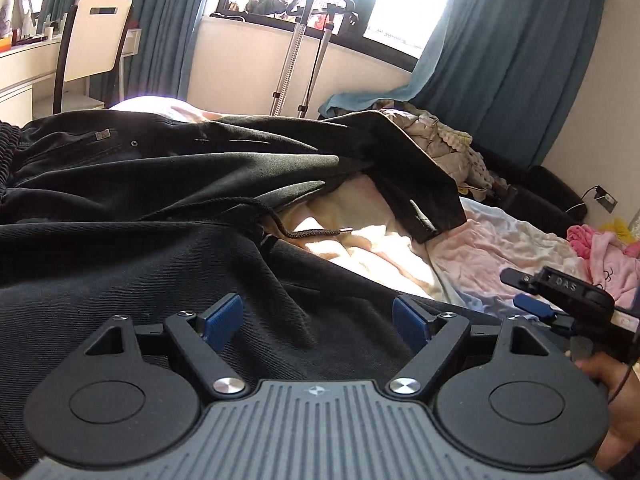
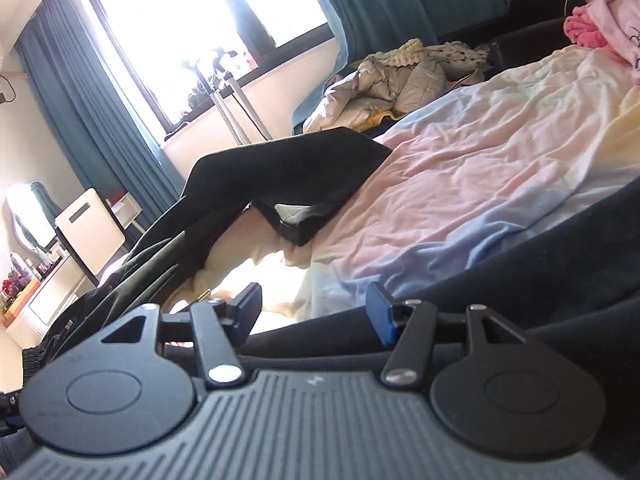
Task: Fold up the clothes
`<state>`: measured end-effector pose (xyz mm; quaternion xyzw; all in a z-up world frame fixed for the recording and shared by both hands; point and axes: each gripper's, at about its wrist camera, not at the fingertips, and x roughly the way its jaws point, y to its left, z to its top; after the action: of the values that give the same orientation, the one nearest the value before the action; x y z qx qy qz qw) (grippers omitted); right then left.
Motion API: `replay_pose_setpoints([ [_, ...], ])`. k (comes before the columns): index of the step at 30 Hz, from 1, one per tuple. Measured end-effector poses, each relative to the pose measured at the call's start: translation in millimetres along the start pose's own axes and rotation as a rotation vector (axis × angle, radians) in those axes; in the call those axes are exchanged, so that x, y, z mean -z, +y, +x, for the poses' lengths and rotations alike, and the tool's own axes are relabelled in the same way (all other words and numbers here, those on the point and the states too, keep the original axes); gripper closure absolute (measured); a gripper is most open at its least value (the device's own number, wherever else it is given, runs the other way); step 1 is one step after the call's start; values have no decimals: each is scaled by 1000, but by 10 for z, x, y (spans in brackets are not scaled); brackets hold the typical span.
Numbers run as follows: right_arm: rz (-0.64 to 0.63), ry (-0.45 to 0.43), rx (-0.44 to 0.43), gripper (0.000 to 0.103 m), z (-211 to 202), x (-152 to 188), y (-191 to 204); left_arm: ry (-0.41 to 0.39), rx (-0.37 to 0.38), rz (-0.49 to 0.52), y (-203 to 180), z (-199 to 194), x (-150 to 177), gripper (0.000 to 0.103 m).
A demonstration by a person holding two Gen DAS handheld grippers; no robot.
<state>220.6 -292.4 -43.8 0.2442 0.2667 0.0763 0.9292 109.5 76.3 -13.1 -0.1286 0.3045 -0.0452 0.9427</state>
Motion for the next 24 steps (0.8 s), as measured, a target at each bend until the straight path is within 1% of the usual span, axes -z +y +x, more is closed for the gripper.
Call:
replay_pose_setpoints([
  [2,-12,37,-5,45,480,-99,119,14,6,-4,59,104,48,18],
  [4,-31,56,-9,45,985,-174,220,40,25,4,108,258,88,18],
  [5,-21,67,-6,45,1186,-198,240,53,29,7,125,334,103,18],
  [6,-6,79,0,45,1376,-220,253,60,28,4,142,406,120,18],
  [7,-3,89,23,45,1572,-238,262,68,32,-7,162,475,132,18],
  [8,-7,77,39,45,1716,-252,266,75,35,-17,182,542,144,18],
  [10,-25,2,29,45,1858,-282,274,94,50,-35,217,653,164,18],
  [11,-34,-18,37,46,1911,-301,281,101,56,-43,232,697,171,18],
  [12,-25,-11,53,47,1996,-328,270,96,58,-44,232,687,170,18],
  [13,-9,15,69,58,2082,-351,252,92,59,-46,233,677,169,18],
  [14,2,25,82,82,2113,-377,247,87,60,-48,233,667,168,18],
  [15,10,23,95,82,2120,-407,248,83,61,-49,234,657,167,18],
  [16,3,-4,104,86,2064,-445,271,79,63,-51,234,648,165,18],
  [17,-10,-44,113,93,1977,-487,303,74,64,-53,235,638,164,18],
  [21,-72,-158,176,95,1463,-825,383,57,69,-60,237,598,159,18],
  [24,-87,-224,219,95,982,-1185,268,43,72,-63,236,565,156,18],
])
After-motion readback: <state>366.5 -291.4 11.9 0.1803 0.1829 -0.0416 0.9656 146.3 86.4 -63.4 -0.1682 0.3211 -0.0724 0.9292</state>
